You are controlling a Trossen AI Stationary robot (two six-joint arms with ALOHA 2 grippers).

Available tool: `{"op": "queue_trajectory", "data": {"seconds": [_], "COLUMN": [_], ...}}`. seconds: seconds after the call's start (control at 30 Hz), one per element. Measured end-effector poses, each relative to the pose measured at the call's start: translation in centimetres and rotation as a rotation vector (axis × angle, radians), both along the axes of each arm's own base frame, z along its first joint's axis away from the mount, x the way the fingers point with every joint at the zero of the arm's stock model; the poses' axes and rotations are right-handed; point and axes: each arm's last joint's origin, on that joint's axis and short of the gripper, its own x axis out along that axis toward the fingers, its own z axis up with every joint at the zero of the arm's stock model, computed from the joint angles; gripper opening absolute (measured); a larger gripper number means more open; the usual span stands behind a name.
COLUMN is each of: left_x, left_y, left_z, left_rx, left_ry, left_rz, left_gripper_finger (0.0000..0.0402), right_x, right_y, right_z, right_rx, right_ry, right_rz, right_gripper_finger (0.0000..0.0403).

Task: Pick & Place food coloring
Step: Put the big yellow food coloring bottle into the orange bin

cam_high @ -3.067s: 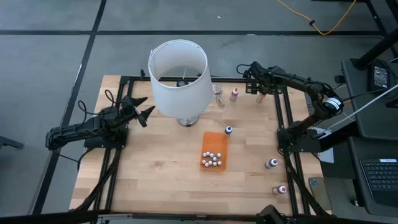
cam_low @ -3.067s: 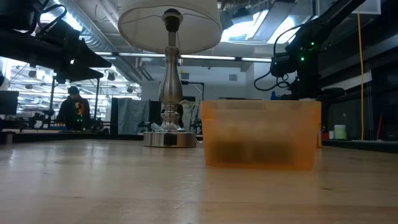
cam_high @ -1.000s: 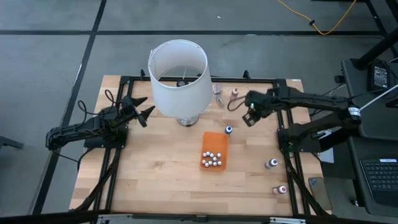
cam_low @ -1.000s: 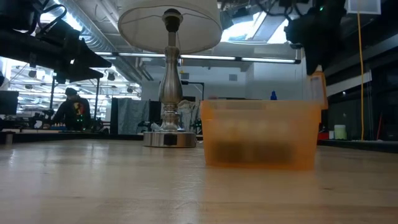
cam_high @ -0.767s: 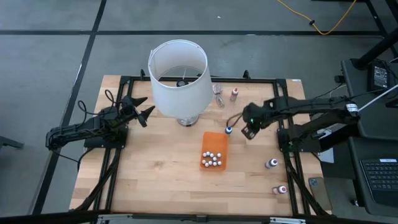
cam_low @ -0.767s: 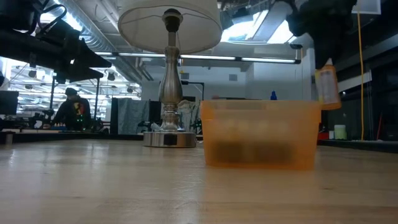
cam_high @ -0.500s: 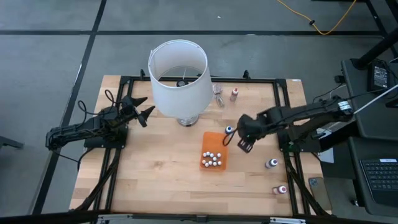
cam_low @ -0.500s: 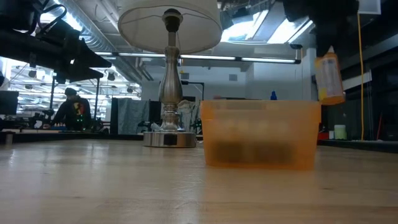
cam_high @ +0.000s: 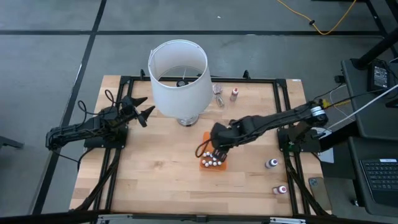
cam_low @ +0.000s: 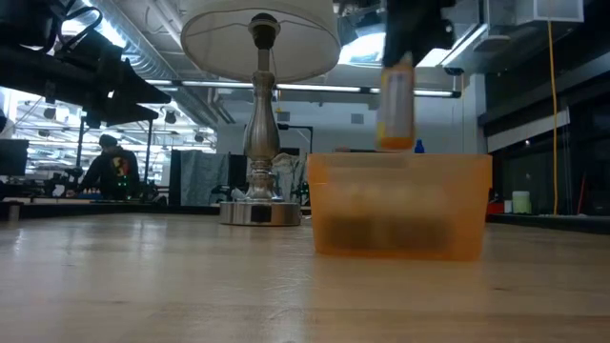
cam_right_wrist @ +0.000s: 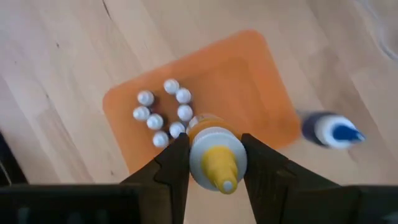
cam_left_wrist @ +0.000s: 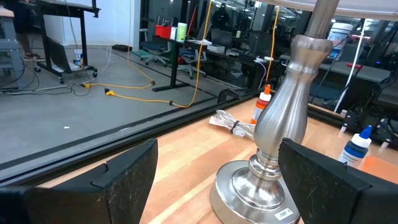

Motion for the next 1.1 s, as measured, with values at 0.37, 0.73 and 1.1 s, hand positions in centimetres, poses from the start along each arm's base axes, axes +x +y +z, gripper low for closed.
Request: {"op": "queue_trajectory", "data": {"seconds": [0.37, 0.73, 1.1], "left_x": [0.0, 0.0, 0.0], "left_y": [0.0, 0.0, 0.0], "left_z": [0.0, 0.0, 0.0], "left_rx": [0.0, 0.0, 0.0], "left_ry": [0.0, 0.001, 0.0], "left_rz": [0.0, 0.0, 0.0], "left_gripper_finger": [0.0322, 0.0322, 0.0322], "right_x": [4.0, 5.5, 5.4], "right_y": [-1.5, -3.8, -4.9], "right_z": [-3.9, -6.3, -8.2], "right_rx": [-0.05, -0.091, -0.097], "right_ry": [-0.001, 0.044, 0.059], "right_rz": [-0.056, -0.054, -0.053], "right_gripper_finger": [0.0124, 0.0126, 0.0126]}}
